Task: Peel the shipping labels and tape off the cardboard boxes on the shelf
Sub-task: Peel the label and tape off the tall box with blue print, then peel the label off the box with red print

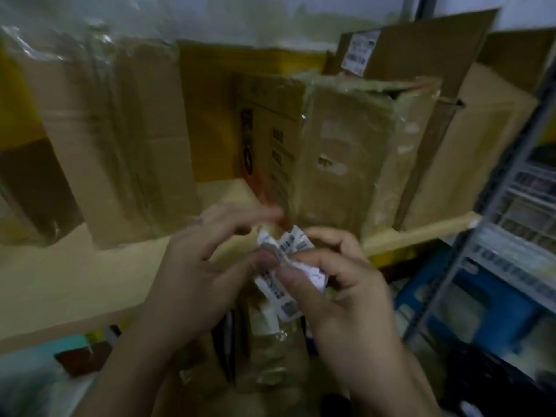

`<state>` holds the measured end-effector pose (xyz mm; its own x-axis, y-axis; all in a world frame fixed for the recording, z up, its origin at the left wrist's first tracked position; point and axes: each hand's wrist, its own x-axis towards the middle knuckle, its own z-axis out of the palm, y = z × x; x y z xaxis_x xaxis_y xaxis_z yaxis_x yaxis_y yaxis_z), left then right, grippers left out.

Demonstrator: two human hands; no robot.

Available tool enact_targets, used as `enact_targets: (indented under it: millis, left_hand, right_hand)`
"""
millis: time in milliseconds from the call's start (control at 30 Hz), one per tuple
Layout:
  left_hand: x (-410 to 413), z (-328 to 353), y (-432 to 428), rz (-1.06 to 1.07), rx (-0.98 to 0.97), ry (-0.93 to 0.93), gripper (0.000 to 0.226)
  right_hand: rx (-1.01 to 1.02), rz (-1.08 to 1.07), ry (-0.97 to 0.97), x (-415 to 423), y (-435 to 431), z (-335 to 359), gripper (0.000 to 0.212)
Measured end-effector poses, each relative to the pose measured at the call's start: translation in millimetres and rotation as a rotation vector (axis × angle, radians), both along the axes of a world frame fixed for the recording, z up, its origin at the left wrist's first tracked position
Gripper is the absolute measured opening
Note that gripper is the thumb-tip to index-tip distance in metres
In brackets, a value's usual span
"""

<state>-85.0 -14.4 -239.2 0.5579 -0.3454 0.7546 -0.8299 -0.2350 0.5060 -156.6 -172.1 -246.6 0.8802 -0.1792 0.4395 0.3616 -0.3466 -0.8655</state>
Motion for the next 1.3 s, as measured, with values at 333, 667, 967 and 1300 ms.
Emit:
enact_targets:
  millis: [333,667,967,1300]
  left_hand:
    - [-46,-30,-86,-0.177,-0.273,0.403,0.020]
    - [-68,-62,-163,-0.680,-0.240,1.210,0.018]
    - [-95,-94,-244,-0.422,0.266,1.027,0.008]
    - [-58,-121,-277,-0.284,0.683,0.517,0.039]
  right_hand:
    - [-0.081,-0.328,-0.061,-56,-57,-21,0.009]
    - [0.320,-0.551,0.033,-96,-109,-53,0.017]
    - [0.375,-0.672,0.138,-129,-175,-102,0.010]
    - [0.247,-0.946,0.664,-120,-349,-214,0.048]
